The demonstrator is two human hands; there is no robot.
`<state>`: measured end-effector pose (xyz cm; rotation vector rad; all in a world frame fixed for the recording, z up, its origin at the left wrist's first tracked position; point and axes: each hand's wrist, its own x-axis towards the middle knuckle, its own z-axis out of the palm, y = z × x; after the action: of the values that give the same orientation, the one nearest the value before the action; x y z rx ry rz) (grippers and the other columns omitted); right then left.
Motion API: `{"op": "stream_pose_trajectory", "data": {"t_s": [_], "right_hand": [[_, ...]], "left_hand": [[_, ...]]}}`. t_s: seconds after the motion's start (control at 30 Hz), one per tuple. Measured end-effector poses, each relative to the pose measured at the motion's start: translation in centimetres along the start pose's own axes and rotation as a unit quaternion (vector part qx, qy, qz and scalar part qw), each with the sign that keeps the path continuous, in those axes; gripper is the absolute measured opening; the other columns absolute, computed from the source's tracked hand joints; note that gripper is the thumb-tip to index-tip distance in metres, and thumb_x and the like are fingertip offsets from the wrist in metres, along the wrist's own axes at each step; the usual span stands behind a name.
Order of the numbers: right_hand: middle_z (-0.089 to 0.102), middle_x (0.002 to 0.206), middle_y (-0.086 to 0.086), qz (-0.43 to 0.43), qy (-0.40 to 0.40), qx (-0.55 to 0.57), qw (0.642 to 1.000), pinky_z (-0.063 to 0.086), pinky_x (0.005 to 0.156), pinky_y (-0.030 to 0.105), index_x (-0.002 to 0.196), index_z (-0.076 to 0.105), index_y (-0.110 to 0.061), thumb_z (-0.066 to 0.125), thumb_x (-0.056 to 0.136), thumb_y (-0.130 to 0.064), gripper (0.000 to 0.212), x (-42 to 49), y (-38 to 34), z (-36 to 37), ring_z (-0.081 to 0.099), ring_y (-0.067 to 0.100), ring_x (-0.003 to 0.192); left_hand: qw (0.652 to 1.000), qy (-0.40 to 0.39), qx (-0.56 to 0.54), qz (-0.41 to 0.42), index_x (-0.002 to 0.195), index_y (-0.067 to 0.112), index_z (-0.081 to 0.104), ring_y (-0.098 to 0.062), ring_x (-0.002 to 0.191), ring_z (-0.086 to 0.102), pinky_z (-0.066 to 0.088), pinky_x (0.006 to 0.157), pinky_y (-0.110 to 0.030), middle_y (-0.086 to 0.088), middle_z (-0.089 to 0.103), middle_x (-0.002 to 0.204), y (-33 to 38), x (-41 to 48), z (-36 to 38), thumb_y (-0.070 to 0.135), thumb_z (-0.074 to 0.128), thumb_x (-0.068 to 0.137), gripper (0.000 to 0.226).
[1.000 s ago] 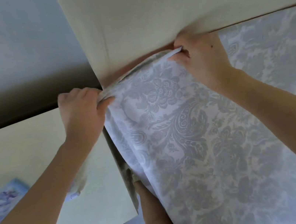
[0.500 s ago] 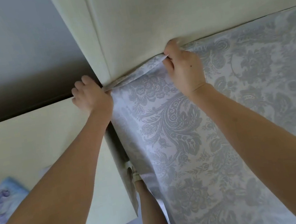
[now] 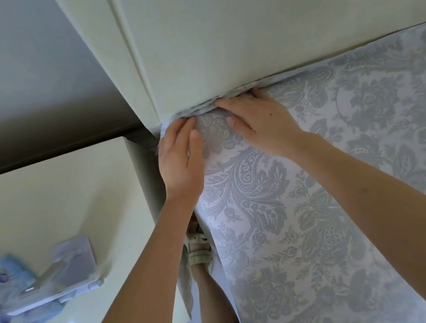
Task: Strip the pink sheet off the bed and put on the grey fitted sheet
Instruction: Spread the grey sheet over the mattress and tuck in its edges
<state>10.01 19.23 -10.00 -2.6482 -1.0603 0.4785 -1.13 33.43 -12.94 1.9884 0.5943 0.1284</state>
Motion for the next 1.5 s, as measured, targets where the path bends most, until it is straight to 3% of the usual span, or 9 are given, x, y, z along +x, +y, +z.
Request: {"op": "stream_pose_trajectory", "data": {"t_s": [0.17,0.27,0.47,0.63,0.83,0.93,1.03,1.23,1.5], "right_hand": [[0.054,0.136,-0.006,0.021,-0.028,-0.046,0.998,0.021,0.113,0.042,0.139,0.047,-0.025,0.014,0.094,-0.044,0.058,0.2,-0.3,1.2,0.047,0.020,0.127],[0.054,0.133,-0.010,0.021,-0.039,-0.076,0.996,0.028,0.101,0.041,0.138,0.046,-0.030,0.011,0.093,-0.046,0.059,0.4,-0.5,1.1,0.049,0.018,0.122],[0.048,0.138,-0.014,0.044,-0.098,-0.097,0.989,0.026,0.093,0.039,0.139,0.039,-0.040,0.012,0.098,-0.046,0.050,1.2,-0.5,0.5,0.045,0.015,0.124],[0.053,0.130,-0.008,0.072,-0.118,-0.093,0.986,0.024,0.100,0.045,0.136,0.045,-0.038,0.020,0.101,-0.041,0.043,1.9,-1.1,0.4,0.043,0.019,0.124],[0.065,0.108,0.005,0.151,-0.121,-0.067,0.979,0.028,0.099,0.045,0.096,0.068,-0.024,0.022,0.099,-0.042,0.050,3.3,-2.0,0.6,0.051,0.026,0.113],[0.052,0.063,0.003,0.166,-0.034,0.001,0.986,0.033,0.072,0.032,0.055,0.046,-0.016,0.035,0.099,-0.037,0.049,3.2,-1.5,-0.6,0.052,0.027,0.076],[0.057,0.064,0.001,0.112,0.065,0.072,0.989,0.035,0.063,0.032,0.073,0.062,-0.011,0.042,0.094,-0.030,0.034,1.2,-1.3,-1.2,0.052,0.023,0.067],[0.066,0.118,-0.001,0.059,0.015,0.048,0.997,0.033,0.099,0.034,0.124,0.062,-0.011,0.025,0.095,-0.042,0.056,0.1,-0.8,0.6,0.057,0.018,0.113],[0.058,0.132,-0.006,0.084,-0.035,0.073,0.993,0.025,0.104,0.033,0.128,0.058,-0.016,0.018,0.092,-0.043,0.060,0.2,-1.0,-0.1,0.047,0.013,0.127]], "left_hand": [[0.994,-0.004,0.104,-0.015,0.129,0.013,0.055,-0.024,0.122,0.045,0.030,0.108,-0.043,-0.005,0.054,0.130,-0.2,0.8,1.1,0.040,0.012,0.097,0.060],[0.988,-0.095,-0.004,-0.124,0.140,0.011,0.038,-0.025,0.134,0.034,0.028,0.112,-0.043,-0.010,0.040,0.144,-0.9,1.6,2.3,0.035,0.017,0.102,0.050],[0.855,-0.054,-0.347,-0.382,0.101,0.022,0.066,-0.017,0.103,0.061,0.049,0.095,-0.034,-0.002,0.067,0.108,-0.5,4.0,1.3,0.039,0.037,0.096,0.034],[0.755,0.051,-0.475,-0.449,0.112,0.020,0.069,-0.023,0.115,0.057,0.040,0.105,-0.041,-0.005,0.064,0.122,-2.7,2.7,1.5,0.052,0.031,0.092,0.053],[0.832,0.064,-0.382,-0.398,0.110,0.023,0.069,-0.016,0.103,0.063,0.047,0.099,-0.037,-0.001,0.069,0.109,-1.7,1.9,1.8,0.056,0.025,0.097,0.056],[0.822,-0.038,-0.408,-0.396,0.120,0.027,0.061,-0.017,0.103,0.065,0.051,0.093,-0.035,-0.001,0.069,0.111,-0.4,2.5,2.0,0.063,0.018,0.095,0.062],[0.823,-0.066,-0.396,-0.402,0.122,0.028,0.059,-0.016,0.103,0.064,0.051,0.090,-0.033,-0.002,0.067,0.114,-0.9,3.1,2.0,0.064,0.014,0.094,0.063],[0.834,-0.098,-0.368,-0.399,0.123,0.021,0.058,-0.015,0.102,0.064,0.047,0.098,-0.035,-0.001,0.068,0.109,-1.3,2.9,1.9,0.071,0.025,0.089,0.069],[0.811,-0.133,-0.431,-0.373,0.126,0.022,0.059,-0.022,0.109,0.063,0.044,0.102,-0.044,-0.006,0.068,0.116,-1.0,2.6,1.9,0.076,0.014,0.086,0.081]]}}
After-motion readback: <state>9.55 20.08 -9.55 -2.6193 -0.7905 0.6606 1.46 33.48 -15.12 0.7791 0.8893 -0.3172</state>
